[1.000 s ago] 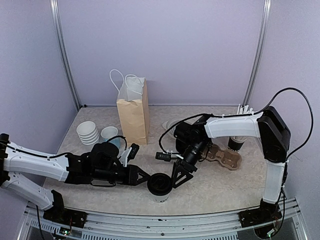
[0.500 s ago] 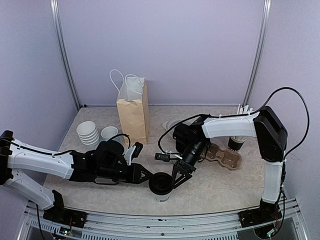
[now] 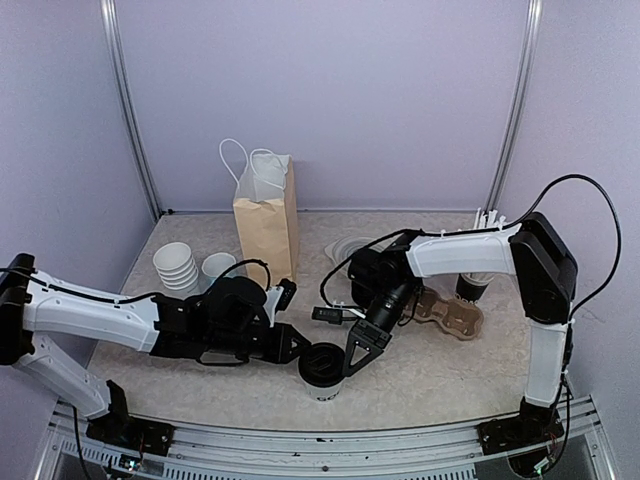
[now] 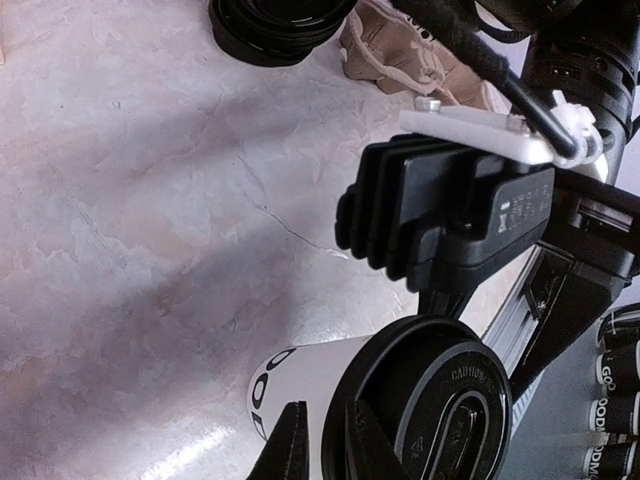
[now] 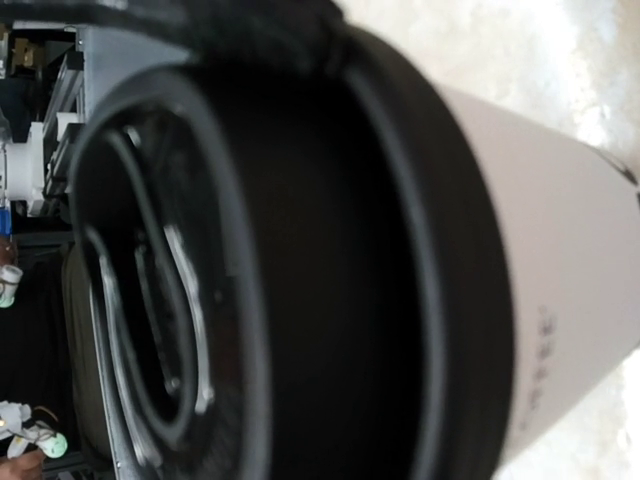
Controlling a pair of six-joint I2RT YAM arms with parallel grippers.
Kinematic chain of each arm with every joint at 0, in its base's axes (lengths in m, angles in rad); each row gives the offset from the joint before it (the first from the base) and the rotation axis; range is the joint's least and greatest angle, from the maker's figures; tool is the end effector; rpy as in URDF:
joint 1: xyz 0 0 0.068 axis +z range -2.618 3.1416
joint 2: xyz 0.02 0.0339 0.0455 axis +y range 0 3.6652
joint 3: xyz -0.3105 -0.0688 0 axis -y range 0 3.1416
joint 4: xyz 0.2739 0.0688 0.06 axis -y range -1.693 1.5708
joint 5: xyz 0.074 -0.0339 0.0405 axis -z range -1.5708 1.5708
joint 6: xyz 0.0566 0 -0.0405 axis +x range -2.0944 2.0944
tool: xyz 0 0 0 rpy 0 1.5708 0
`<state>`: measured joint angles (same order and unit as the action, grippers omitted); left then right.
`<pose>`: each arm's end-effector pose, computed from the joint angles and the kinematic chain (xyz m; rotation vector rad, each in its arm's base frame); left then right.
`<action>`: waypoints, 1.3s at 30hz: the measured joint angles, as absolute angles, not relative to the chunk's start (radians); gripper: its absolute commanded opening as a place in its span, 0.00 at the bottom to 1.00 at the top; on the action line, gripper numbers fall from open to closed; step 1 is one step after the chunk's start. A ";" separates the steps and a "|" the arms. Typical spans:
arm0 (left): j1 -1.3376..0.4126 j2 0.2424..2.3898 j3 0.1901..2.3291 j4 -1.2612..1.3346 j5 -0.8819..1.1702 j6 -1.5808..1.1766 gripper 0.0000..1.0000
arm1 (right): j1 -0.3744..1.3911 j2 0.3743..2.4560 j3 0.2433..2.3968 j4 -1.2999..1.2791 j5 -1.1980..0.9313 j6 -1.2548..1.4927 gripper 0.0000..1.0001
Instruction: Pack the takeout coffee
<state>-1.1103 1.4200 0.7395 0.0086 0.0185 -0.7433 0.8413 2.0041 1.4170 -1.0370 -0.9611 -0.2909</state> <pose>0.1440 -0.2927 0.2135 0.4572 2.4038 -0.9575 0.2360 0.3336 0.1873 1.3373 -2.1704 -1.2604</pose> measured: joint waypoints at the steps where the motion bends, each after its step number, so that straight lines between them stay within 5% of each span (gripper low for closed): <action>1: -1.113 1.421 0.746 -0.001 0.015 -0.737 0.14 | 0.841 2.002 1.412 -1.032 -0.962 -0.288 0.44; 6: -1.115 1.428 0.773 -0.035 0.007 -0.719 0.15 | 0.841 1.992 1.405 -1.022 -0.961 -0.280 0.45; 13: -1.129 1.420 0.796 -0.081 -0.043 -0.683 0.24 | 0.847 1.930 1.413 -0.980 -0.838 -0.364 0.69; 23: -1.142 1.402 0.927 -0.128 -0.133 -0.594 0.42 | 0.847 1.829 1.440 -0.962 -0.657 -0.483 0.80; 30: -1.142 1.312 0.980 -0.157 -0.344 -0.424 0.95 | 0.848 1.683 1.467 -0.937 -0.616 -0.587 1.00; 39: -0.966 1.209 0.981 -0.056 -0.531 -0.363 0.92 | 0.925 1.666 1.468 -0.854 -0.612 -0.713 0.95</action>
